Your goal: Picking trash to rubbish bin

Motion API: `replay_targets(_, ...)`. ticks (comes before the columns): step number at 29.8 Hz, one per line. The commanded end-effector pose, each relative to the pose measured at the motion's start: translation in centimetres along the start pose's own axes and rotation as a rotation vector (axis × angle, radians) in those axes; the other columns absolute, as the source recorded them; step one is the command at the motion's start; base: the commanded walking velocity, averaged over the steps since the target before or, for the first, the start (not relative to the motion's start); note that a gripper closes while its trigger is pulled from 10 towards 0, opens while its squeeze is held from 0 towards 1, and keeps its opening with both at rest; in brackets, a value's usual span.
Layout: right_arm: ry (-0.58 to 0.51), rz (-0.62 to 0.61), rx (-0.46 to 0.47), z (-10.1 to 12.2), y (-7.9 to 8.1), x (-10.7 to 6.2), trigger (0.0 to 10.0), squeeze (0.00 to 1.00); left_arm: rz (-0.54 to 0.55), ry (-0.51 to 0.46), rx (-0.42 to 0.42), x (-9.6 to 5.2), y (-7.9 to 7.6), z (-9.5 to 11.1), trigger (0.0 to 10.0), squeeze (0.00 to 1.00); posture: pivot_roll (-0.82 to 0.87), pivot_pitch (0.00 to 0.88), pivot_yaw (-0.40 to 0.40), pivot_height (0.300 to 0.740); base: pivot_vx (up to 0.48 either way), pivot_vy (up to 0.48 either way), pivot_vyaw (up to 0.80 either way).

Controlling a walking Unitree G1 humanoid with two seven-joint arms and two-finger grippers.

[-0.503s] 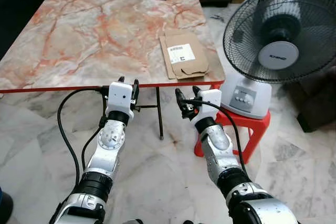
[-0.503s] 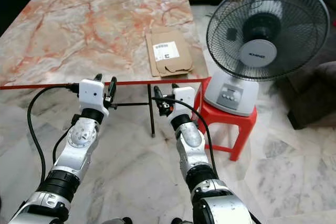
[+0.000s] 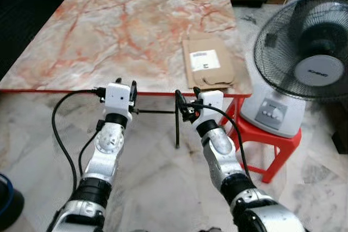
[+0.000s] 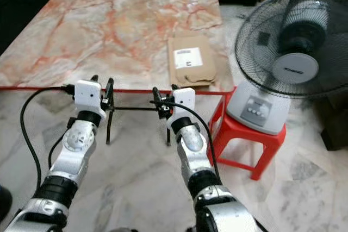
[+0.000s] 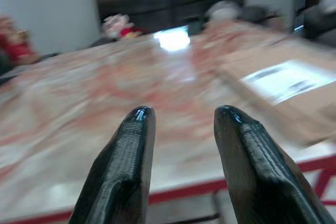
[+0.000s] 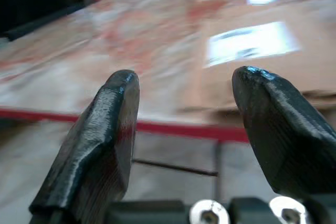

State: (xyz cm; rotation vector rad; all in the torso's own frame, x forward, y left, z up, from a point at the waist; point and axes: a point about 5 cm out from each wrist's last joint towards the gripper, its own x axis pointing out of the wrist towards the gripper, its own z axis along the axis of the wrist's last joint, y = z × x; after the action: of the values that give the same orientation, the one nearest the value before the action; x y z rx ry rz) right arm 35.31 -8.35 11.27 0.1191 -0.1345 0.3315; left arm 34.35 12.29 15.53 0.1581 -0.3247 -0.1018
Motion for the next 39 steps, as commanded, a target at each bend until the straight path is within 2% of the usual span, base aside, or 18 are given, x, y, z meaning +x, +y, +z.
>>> replay_targets(1,-0.025,0.016,0.013,0.49,0.86,0.43,10.0,0.00,0.016,-0.012,0.019,0.14,0.97,0.31,10.0,0.00,0.09,0.144,0.001,0.740,0.304,0.000,0.00)
replay_targets(16,-0.032,0.031,-0.017,0.67,1.12,0.54,10.0,0.00,0.010,-0.022,0.018,0.41,0.88,0.66,10.0,0.00,0.09,0.142,0.001,0.740,0.307,0.000,0.00)
replay_targets(21,-0.017,0.047,-0.044,0.51,1.34,0.53,10.0,0.00,0.008,-0.022,0.017,0.41,0.88,0.68,10.0,0.00,0.09,0.140,0.002,0.740,0.307,0.000,0.55)
replay_targets(39,-0.023,0.058,-0.033,0.55,1.70,0.58,10.0,0.00,0.002,-0.028,0.015,0.50,0.82,0.86,10.0,0.00,0.10,0.139,0.002,0.740,0.307,0.000,0.06)
